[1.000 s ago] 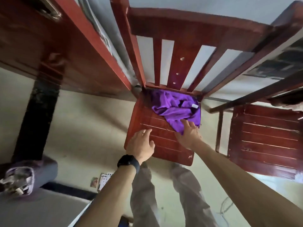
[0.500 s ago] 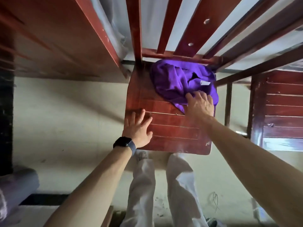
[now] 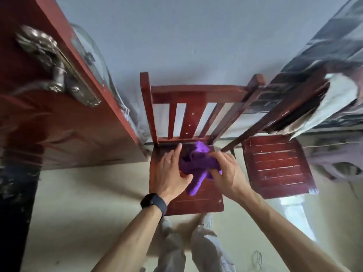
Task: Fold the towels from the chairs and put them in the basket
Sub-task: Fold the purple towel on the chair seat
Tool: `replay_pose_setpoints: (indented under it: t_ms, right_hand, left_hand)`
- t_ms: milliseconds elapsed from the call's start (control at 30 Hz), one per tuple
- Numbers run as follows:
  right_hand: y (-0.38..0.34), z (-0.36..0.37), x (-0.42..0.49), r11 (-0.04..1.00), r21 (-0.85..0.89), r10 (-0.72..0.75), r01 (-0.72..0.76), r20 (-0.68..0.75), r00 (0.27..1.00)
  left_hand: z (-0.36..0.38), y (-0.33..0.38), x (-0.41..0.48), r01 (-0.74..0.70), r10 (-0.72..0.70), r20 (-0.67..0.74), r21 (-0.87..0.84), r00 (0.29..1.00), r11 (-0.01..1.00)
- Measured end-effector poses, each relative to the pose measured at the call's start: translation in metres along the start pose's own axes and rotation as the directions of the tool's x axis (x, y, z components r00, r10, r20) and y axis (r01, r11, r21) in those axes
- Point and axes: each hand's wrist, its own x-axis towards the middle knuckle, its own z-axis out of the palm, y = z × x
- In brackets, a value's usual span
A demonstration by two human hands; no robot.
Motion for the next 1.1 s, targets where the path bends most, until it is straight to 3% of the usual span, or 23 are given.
replay_pose_setpoints:
  t_ms: [100, 200, 300, 433, 533, 633, 700, 800, 933, 1033, 1100]
  right_hand:
    - [-0.037, -0.064, -0.005, 0.993, -0.047, -0.108, 0.106, -0.044, 0.993]
    - [-0.060, -0.114, -0.012, 0.981, -0.109, -0.173, 0.163, -0.089, 0.981]
    - [-0.067, -0.150, -0.012, 0.975, -0.151, -0.182, 0.161, -0.135, 0.974]
    - [-0.070, -0.185, -0.012, 0.959, -0.229, -0.214, 0.166, -0.207, 0.955]
    - [-0.067, -0.203, -0.009, 0.959, -0.231, -0.227, 0.166, -0.268, 0.936]
    - [-0.060, -0.221, -0.002, 0.971, -0.216, -0.177, 0.106, -0.343, 0.922]
    - [-0.053, -0.227, -0.002, 0.996, -0.091, -0.044, 0.008, -0.405, 0.913]
    - [-0.042, -0.220, -0.020, 0.965, 0.229, 0.216, -0.129, -0.412, 0.885]
    - [-0.026, -0.183, -0.060, 0.820, 0.503, 0.432, -0.273, -0.232, 0.871]
    - [-0.031, -0.161, -0.076, 0.747, 0.594, 0.389, -0.298, -0.026, 0.921]
    - [-0.041, -0.154, -0.076, 0.735, 0.628, 0.317, -0.256, 0.015, 0.948]
  left_hand:
    - [-0.041, 0.062, -0.009, -0.199, 0.195, 0.038, 0.142, 0.980, 0.970]
    - [-0.071, 0.107, -0.021, -0.247, 0.244, 0.075, 0.046, 0.967, 0.968]
    - [-0.096, 0.136, -0.031, -0.204, 0.213, 0.127, -0.080, 0.969, 0.976]
    - [-0.120, 0.171, -0.036, -0.215, 0.213, 0.244, -0.022, 0.946, 0.976]
    - [-0.134, 0.193, -0.037, -0.185, 0.217, 0.336, -0.124, 0.916, 0.975]
    - [-0.143, 0.204, -0.029, -0.185, 0.203, 0.268, -0.092, 0.942, 0.978]
    - [-0.149, 0.213, -0.024, -0.198, 0.211, 0.150, -0.097, 0.966, 0.975]
    - [-0.157, 0.224, -0.016, -0.089, 0.107, 0.024, -0.390, 0.994, 0.917]
    - [-0.167, 0.229, -0.010, 0.085, -0.080, 0.042, -0.733, 0.996, 0.675]
    - [-0.169, 0.227, -0.005, 0.158, -0.105, 0.120, -0.814, 0.987, 0.559]
    - [-0.167, 0.227, -0.003, 0.186, -0.131, 0.137, -0.820, 0.982, 0.541]
